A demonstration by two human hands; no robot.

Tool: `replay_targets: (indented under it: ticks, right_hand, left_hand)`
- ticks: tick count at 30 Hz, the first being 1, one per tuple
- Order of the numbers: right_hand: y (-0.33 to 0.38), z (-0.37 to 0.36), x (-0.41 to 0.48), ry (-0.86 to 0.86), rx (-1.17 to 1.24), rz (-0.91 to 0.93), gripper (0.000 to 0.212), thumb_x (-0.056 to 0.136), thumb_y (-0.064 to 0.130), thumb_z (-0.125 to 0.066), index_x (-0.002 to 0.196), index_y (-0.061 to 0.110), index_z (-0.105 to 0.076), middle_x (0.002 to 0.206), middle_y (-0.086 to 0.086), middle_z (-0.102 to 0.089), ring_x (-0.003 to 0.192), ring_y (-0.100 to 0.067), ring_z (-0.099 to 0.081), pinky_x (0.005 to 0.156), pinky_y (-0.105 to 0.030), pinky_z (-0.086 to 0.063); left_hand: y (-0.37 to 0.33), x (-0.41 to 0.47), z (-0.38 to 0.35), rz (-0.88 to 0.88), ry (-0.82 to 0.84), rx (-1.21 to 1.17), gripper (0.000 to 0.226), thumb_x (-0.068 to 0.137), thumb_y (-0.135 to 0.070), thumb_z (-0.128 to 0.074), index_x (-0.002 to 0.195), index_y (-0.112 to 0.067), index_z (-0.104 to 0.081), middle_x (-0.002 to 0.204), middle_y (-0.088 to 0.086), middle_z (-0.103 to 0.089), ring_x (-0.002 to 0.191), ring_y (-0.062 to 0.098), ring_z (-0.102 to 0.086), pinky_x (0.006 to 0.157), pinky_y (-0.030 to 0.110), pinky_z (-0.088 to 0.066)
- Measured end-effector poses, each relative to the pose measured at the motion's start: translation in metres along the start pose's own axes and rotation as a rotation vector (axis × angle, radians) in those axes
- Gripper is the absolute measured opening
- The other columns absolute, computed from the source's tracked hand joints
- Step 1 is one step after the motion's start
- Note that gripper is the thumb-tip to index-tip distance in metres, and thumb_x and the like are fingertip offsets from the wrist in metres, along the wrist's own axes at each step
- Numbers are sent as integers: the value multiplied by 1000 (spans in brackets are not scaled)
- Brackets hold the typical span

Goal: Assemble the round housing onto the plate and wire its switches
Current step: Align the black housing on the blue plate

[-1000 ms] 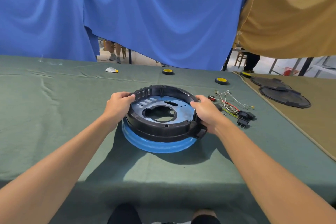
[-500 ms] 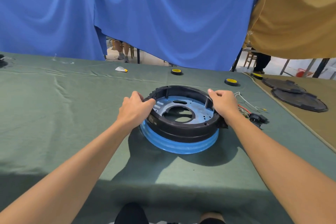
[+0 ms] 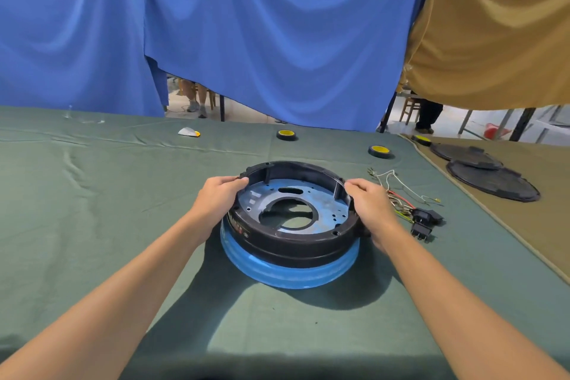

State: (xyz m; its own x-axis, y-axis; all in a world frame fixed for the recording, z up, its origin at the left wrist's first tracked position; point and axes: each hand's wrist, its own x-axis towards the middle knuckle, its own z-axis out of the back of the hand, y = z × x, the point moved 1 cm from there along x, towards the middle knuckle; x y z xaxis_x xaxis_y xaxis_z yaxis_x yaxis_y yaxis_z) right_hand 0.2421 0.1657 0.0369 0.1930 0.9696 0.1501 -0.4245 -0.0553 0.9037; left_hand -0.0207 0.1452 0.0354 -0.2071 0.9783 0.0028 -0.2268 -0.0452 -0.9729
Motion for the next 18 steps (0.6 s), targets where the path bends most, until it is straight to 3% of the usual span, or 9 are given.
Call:
replay_targets:
  ticks: [3, 5, 7, 10, 13, 15, 18]
  right_hand:
    - [0, 0, 9, 23, 28, 18, 22, 98, 23, -49, 105, 18, -70, 100, 4, -67, 98, -19, -59, 89, -40, -49]
    - [0, 2, 16, 67, 72, 28, 18, 97, 20, -52, 95, 22, -69, 94, 8, -68, 92, -14, -61, 82, -33, -50]
    - [1, 4, 23, 113, 80, 44, 16, 97, 19, -54, 91, 24, -69, 90, 11, -67, 86, -8, -61, 74, -24, -48]
    - [3, 6, 32, 157, 98, 37, 18, 95, 19, -57, 87, 27, -71, 89, 10, -71, 83, -6, -64, 68, -20, -49]
    - [2, 7, 34, 140, 75, 26, 18, 93, 26, -62, 79, 29, -74, 85, 10, -72, 81, -8, -65, 65, -20, -51]
    - [0, 11, 33, 106, 55, 21, 20, 92, 35, -63, 83, 23, -76, 86, 3, -74, 84, -15, -67, 73, -30, -55]
    - [-6, 18, 24, 81, 102, -8, 23, 89, 44, -63, 90, 24, -74, 89, 8, -74, 85, -10, -67, 71, -30, -51]
  left_hand:
    - [3, 0, -2, -13, -58, 29, 22, 94, -27, -60, 83, -17, -76, 84, 7, -76, 88, 28, -71, 87, 42, -54]
    - [1, 1, -1, -22, -126, 100, 19, 90, -29, -62, 77, -17, -71, 78, 2, -71, 80, 24, -64, 73, 36, -49]
    - [-1, 4, -1, -9, -141, 153, 24, 89, -32, -62, 79, -10, -65, 76, 4, -65, 74, 22, -58, 65, 34, -41]
    - [-4, 13, -1, 30, -118, 182, 36, 89, -39, -60, 85, -3, -59, 81, 6, -60, 75, 23, -54, 66, 35, -38]
    - [-9, 23, 0, 48, -113, 218, 35, 88, -44, -59, 94, -10, -55, 93, 5, -60, 82, 21, -55, 63, 33, -38]
    - [-13, 29, 0, 5, -102, 220, 28, 89, -41, -61, 100, -15, -59, 95, 3, -63, 86, 19, -58, 65, 33, -43]
    - [-18, 36, -1, -24, 1, 179, 19, 93, -32, -62, 90, -16, -70, 87, 7, -70, 79, 21, -64, 68, 31, -50]
